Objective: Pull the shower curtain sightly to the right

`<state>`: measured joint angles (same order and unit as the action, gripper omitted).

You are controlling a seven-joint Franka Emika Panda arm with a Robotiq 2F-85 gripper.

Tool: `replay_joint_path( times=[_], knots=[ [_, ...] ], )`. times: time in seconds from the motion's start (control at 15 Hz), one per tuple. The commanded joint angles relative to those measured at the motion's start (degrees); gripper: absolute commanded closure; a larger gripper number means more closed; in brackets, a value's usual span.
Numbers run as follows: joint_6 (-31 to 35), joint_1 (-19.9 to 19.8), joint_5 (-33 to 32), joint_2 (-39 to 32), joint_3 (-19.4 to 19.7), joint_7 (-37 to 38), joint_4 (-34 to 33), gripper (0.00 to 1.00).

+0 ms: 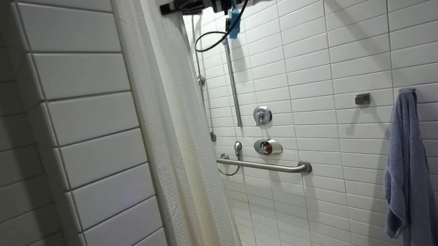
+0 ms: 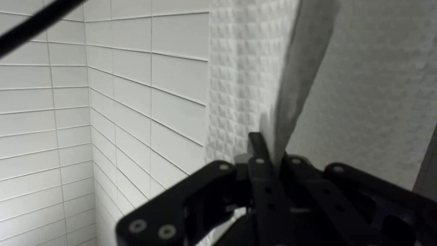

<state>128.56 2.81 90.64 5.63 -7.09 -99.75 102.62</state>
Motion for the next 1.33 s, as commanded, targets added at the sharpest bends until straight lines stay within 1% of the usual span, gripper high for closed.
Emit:
replay_joint_path(
  times=[0.0, 0.47, 1.27],
  knots=[
    [-2.4, 0.4, -1.5, 0.9, 1.2, -0.9, 0.2, 1.00],
    [-2.2, -1.0, -0.8, 0.1, 4.0, -1.6, -1.3, 0.99],
    [-1.7, -4.9, 2.0, -3.4, 9.3, -1.0, -5.9, 0.99]
  ],
)
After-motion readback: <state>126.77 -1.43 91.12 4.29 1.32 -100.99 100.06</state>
